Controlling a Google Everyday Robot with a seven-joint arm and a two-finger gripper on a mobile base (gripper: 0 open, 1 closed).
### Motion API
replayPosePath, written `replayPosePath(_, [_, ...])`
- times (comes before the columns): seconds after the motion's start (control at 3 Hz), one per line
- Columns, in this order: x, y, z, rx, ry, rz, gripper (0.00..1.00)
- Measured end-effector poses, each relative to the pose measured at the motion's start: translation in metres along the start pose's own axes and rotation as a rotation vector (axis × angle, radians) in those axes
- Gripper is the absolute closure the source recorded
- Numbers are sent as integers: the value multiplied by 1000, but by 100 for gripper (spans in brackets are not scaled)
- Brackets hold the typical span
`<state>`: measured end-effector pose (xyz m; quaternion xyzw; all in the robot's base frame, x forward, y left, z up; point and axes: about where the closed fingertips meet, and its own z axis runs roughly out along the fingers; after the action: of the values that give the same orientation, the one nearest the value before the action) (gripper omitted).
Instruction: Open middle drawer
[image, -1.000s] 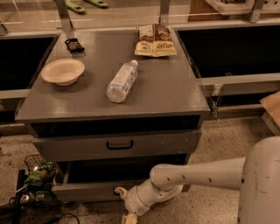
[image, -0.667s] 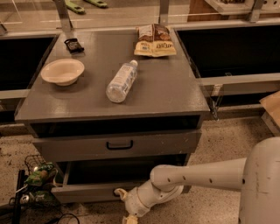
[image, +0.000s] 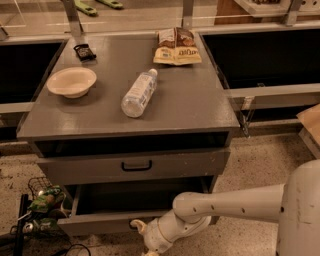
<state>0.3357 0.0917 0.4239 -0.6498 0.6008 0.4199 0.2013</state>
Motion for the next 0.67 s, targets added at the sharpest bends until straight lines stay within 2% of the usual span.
replayPosePath(0.33, [-1, 1, -1, 0, 0, 0, 0])
replayPosePath(0.67, [9, 25, 2, -15, -24, -16, 0])
